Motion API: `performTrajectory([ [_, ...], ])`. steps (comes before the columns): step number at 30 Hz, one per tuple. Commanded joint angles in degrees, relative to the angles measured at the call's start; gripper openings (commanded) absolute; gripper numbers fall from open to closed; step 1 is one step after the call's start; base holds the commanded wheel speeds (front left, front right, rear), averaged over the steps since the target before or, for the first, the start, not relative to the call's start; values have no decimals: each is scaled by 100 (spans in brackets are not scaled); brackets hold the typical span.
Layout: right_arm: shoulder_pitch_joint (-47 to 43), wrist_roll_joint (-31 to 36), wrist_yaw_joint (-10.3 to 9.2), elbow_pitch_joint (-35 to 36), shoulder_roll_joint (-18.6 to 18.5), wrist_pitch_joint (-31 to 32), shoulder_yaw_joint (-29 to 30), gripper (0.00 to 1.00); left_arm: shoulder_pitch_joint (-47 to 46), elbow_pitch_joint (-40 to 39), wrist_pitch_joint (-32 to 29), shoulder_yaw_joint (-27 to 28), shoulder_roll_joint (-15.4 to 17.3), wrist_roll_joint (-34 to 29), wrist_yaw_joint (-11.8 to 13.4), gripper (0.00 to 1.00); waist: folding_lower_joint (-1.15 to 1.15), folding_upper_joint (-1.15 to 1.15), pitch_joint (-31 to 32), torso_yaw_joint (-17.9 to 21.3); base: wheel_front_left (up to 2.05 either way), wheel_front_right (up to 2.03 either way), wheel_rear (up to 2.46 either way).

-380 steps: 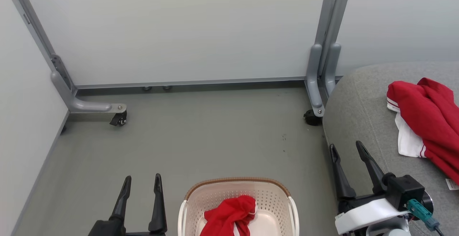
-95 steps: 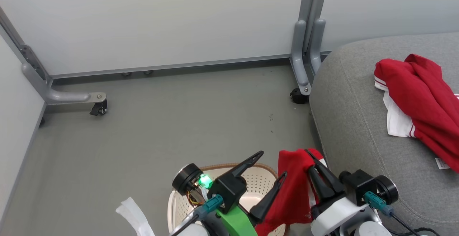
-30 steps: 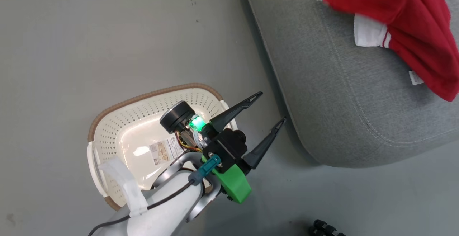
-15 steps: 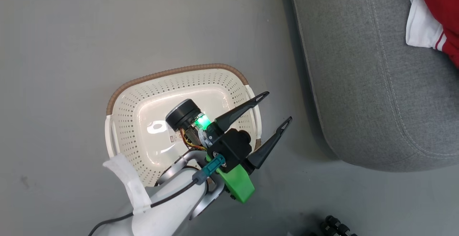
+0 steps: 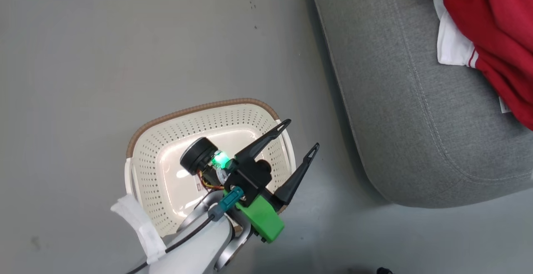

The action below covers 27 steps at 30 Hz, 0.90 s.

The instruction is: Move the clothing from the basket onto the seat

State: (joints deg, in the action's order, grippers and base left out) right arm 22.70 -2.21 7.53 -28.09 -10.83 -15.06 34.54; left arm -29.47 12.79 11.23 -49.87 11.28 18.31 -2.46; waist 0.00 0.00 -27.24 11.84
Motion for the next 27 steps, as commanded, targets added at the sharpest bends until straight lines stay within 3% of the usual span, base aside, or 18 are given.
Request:
performTrajectory([
  [1, -287, 75, -8, 57, 119, -16, -54, 100, 160, 42, 69, 76, -27, 97, 86, 100, 0, 0, 497, 117, 0, 0, 0],
  [9, -1370, -101, -8, 406, 625, -16, -1081, 100, 929, 292, 364, 725, -233, 659, 530, 100, 0, 0, 1403, -80, 0, 0, 0],
  [12, -1727, -429, -8, 635, 735, -16, -1896, 100, 1325, 271, 402, 1201, -358, 860, 713, 100, 0, 0, 1788, -282, 0, 0, 0],
  [17, -2103, -716, -8, 890, 752, -17, -3348, 100, 2077, 35, 398, 2046, -519, 649, 937, 100, 0, 0, 2307, -712, 0, 0, 0],
  [22, -2144, -845, -8, 1074, 756, -17, -4156, 100, 2684, -181, 397, 2985, -683, 416, 859, 100, 0, 0, 2681, -1144, 0, 0, 0],
  [27, -2049, -846, -8, 1315, 759, -17, -4343, 100, 3042, -237, 399, 3562, -767, -26, 679, 100, 0, 0, 2894, -1413, 0, 0, 0],
])
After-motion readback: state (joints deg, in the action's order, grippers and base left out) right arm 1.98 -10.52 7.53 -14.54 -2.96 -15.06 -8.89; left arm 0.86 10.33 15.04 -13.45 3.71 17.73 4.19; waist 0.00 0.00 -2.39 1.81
